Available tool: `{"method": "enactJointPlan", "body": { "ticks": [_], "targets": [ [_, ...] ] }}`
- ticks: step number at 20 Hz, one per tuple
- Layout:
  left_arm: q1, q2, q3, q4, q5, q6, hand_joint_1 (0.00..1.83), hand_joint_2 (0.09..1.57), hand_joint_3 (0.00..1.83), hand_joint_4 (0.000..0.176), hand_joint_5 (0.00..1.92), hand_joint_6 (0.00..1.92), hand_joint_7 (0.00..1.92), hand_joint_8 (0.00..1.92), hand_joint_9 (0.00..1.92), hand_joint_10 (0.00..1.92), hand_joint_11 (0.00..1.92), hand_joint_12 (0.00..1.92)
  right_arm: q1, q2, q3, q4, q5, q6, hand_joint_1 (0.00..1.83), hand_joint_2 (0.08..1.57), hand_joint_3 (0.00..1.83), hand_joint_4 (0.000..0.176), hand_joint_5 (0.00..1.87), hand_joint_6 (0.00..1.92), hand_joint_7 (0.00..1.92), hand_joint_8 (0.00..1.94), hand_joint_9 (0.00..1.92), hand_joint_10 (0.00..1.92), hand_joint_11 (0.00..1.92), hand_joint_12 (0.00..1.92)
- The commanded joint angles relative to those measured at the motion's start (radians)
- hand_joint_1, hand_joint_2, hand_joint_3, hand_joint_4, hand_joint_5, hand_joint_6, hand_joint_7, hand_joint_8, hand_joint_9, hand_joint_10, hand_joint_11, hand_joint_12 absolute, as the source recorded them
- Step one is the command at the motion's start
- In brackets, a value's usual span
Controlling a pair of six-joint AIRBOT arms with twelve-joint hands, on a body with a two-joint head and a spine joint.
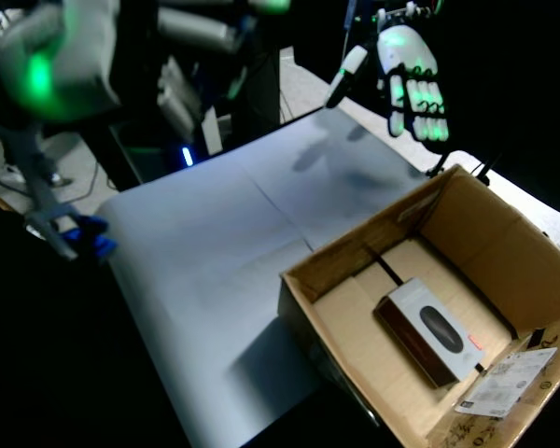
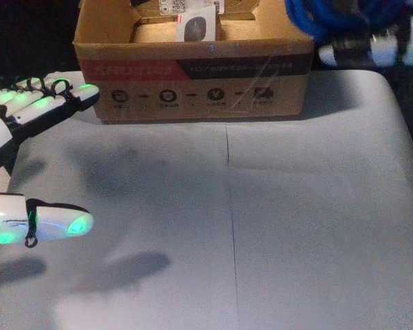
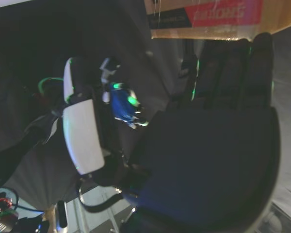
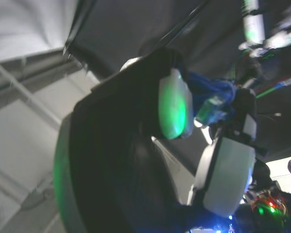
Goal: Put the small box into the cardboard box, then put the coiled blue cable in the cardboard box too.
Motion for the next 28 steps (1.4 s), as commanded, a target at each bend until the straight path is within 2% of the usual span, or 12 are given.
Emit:
{"method": "enactJointPlan", "body": {
  "ticks": [1,4,10,14,15,17,18,19,20,24,26,28],
  "targets": [
    [-0.009,-0.008,0.005,-0.008,-0.119,-0.005,0.42,0.87,0.0,0.176,0.0,0.0,0.0,0.0,0.0,0.0,0.0,0.0,0.049,-0.029,0.034,0.073,0.045,0.005,1.47,1.27,0.0,0.152,0.92,1.92,1.47,1.94,1.68,1.92,1.7,1.92],
    [-0.009,-0.009,0.004,-0.008,-0.113,-0.004,0.48,0.86,0.0,0.176,0.0,0.0,0.0,0.0,0.0,0.0,0.0,0.0,0.128,-0.118,0.138,0.089,-0.109,0.005,1.66,1.17,0.0,0.169,1.11,1.92,1.41,1.94,1.61,1.92,1.64,1.92],
    [-0.02,-0.019,0.016,0.005,-0.101,-0.005,0.51,0.87,0.0,0.176,0.0,0.0,0.0,0.0,0.0,0.0,0.0,0.0,0.184,-0.338,0.359,0.099,-0.344,0.005,1.79,1.08,0.0,0.139,1.1,1.92,1.42,1.94,1.6,1.92,1.63,1.92],
    [-0.03,-0.021,0.02,0.019,-0.077,-0.007,0.49,0.86,0.0,0.176,0.0,0.0,0.0,0.0,0.0,0.0,0.0,0.0,0.21,-0.482,0.522,0.096,-0.49,0.004,1.83,1.06,0.0,0.175,0.94,1.92,1.24,1.94,1.46,1.92,1.57,1.92],
    [-0.035,-0.021,0.022,0.024,-0.072,-0.008,0.46,0.87,0.0,0.176,0.0,0.0,0.0,0.0,0.0,0.0,0.0,0.0,0.22,-0.498,0.542,0.083,-0.505,0.004,1.47,1.14,0.0,0.176,0.91,1.92,1.13,1.94,1.32,1.92,1.45,1.92],
    [-0.042,-0.027,0.025,0.029,-0.067,-0.011,0.42,0.89,0.01,0.176,0.0,0.0,0.0,0.0,0.0,0.0,0.0,0.0,0.226,-0.499,0.542,0.074,-0.508,0.004,0.84,1.1,0.0,0.0,0.65,0.7,0.59,1.4,0.77,1.73,0.88,1.91],
    [-0.042,-0.03,0.028,0.03,-0.066,-0.012,0.42,0.88,0.0,0.176,0.0,0.0,0.0,0.0,0.0,0.0,0.0,0.0,0.231,-0.498,0.537,0.073,-0.506,0.004,0.57,1.02,0.0,0.094,0.37,0.05,0.34,0.44,0.44,0.88,0.45,1.37],
    [-0.042,-0.033,0.031,0.03,-0.065,-0.016,0.45,0.88,0.0,0.176,0.0,0.0,0.0,0.0,0.0,0.0,0.0,0.0,0.236,-0.498,0.537,0.064,-0.506,0.004,0.46,0.98,0.0,0.156,0.19,0.01,0.25,0.03,0.33,0.16,0.16,1.08],
    [-0.042,-0.035,0.032,0.03,-0.062,-0.02,0.44,0.88,0.0,0.176,0.0,0.0,0.0,0.0,0.0,0.0,0.0,0.0,0.241,-0.497,0.532,0.054,-0.505,0.004,0.41,0.94,0.0,0.175,0.07,0.0,0.07,0.01,0.15,0.02,0.01,0.81],
    [-0.042,-0.036,0.032,0.03,-0.065,-0.02,0.44,0.88,0.0,0.176,0.0,0.0,0.0,0.0,0.0,0.0,0.0,0.0,0.242,-0.462,0.482,0.051,-0.459,0.004,0.49,0.86,0.0,0.176,0.0,0.0,0.0,0.0,0.0,0.0,0.0,0.7],
    [-0.042,-0.035,0.032,0.028,-0.071,-0.021,0.45,0.87,0.0,0.176,0.0,0.0,0.0,0.0,0.0,0.0,0.0,0.0,0.242,-0.411,0.426,0.049,-0.404,0.004,0.46,0.87,0.0,0.176,0.0,0.0,0.0,0.0,0.0,0.0,0.0,0.06],
    [-0.042,-0.034,0.031,0.024,-0.079,-0.021,0.48,0.86,0.0,0.176,0.0,0.0,0.0,0.0,0.0,0.0,0.0,0.0,0.239,-0.341,0.36,0.047,-0.349,0.004,0.42,0.87,0.0,0.176,0.0,0.0,0.0,0.0,0.0,0.0,0.0,0.0]
  ]
}}
